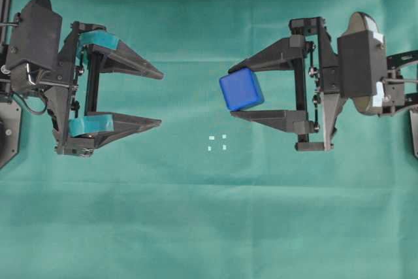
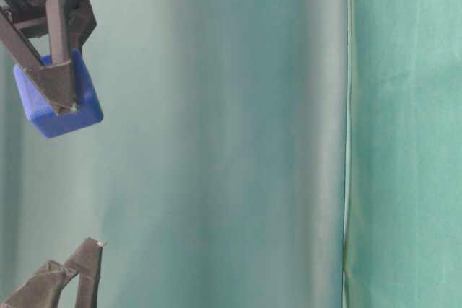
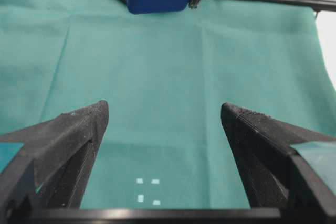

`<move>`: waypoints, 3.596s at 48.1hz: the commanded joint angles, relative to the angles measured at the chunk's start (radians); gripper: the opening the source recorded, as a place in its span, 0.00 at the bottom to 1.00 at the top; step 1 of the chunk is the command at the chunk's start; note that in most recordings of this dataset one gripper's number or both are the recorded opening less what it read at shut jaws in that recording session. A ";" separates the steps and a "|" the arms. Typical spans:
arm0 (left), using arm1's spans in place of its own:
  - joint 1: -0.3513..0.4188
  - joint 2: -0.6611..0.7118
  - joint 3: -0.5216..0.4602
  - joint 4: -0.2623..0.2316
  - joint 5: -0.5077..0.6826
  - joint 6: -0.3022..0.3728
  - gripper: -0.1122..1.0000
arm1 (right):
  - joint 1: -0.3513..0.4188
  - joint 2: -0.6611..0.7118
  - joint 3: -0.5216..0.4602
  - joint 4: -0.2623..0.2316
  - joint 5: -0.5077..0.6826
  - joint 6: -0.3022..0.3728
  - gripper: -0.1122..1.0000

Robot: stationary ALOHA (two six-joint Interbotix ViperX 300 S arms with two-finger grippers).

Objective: Handover the blue block to the right arm after grasping it with the left arm, then place it in the designated position.
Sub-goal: 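Carry the cube with the right gripper toward the white floor markers, then lower the cube with the right gripper onto the marked spot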

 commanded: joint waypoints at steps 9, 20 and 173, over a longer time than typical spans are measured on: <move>0.003 -0.003 -0.026 0.002 -0.012 -0.002 1.00 | 0.003 -0.018 -0.017 0.003 -0.003 0.003 0.63; 0.003 -0.003 -0.025 0.002 -0.012 -0.002 1.00 | 0.003 -0.018 -0.017 0.003 -0.002 0.003 0.63; -0.002 -0.003 -0.025 0.002 -0.011 -0.003 1.00 | 0.051 0.515 -0.092 0.127 0.064 0.057 0.63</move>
